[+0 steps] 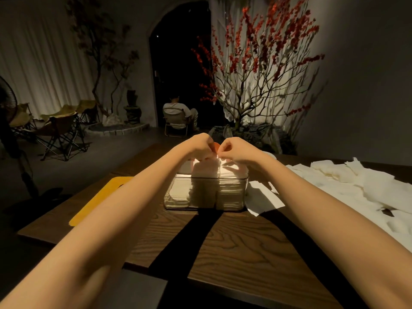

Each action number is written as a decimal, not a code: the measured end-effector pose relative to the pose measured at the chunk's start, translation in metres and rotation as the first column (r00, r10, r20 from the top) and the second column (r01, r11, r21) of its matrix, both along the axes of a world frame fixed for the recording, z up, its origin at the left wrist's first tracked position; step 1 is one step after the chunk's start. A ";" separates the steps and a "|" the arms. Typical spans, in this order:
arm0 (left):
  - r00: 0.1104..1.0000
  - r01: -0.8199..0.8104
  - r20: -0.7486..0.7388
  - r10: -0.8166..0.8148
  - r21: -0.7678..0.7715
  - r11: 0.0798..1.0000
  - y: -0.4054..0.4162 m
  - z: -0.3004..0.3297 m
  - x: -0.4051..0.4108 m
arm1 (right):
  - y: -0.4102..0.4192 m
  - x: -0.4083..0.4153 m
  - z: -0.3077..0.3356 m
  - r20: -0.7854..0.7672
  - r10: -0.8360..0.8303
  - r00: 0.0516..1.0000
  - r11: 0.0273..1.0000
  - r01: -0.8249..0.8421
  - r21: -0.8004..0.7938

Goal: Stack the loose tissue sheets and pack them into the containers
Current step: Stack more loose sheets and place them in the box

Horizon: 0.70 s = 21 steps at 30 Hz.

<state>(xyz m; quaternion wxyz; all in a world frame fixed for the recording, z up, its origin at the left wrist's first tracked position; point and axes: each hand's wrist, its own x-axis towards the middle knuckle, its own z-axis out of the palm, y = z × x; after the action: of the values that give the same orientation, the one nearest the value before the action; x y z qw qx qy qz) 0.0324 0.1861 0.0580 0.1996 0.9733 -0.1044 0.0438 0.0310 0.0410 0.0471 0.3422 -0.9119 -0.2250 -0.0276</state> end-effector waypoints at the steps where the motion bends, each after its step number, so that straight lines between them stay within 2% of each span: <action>1: 1.000 0.024 0.007 -0.024 -0.002 1.000 -0.007 0.000 -0.002 | -0.005 -0.002 0.001 -0.003 -0.018 1.000 1.000 0.018 -0.011; 18: 0.972 0.232 0.045 -0.231 -0.014 0.973 -0.124 -0.006 -0.015 | -0.117 -0.029 -0.003 -0.028 -0.283 0.959 0.945 0.273 -0.177; 21: 0.964 0.265 0.020 -0.265 0.000 0.964 -0.146 -0.011 -0.016 | -0.140 -0.032 -0.009 -0.069 -0.344 0.937 0.933 0.332 -0.142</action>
<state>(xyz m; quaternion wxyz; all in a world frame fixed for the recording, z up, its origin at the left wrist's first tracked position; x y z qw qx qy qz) 0.0166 0.0405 0.0466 0.2040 0.9499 -0.2353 0.0265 -0.0006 -0.0988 0.0385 0.2832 -0.9573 -0.0501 -0.0294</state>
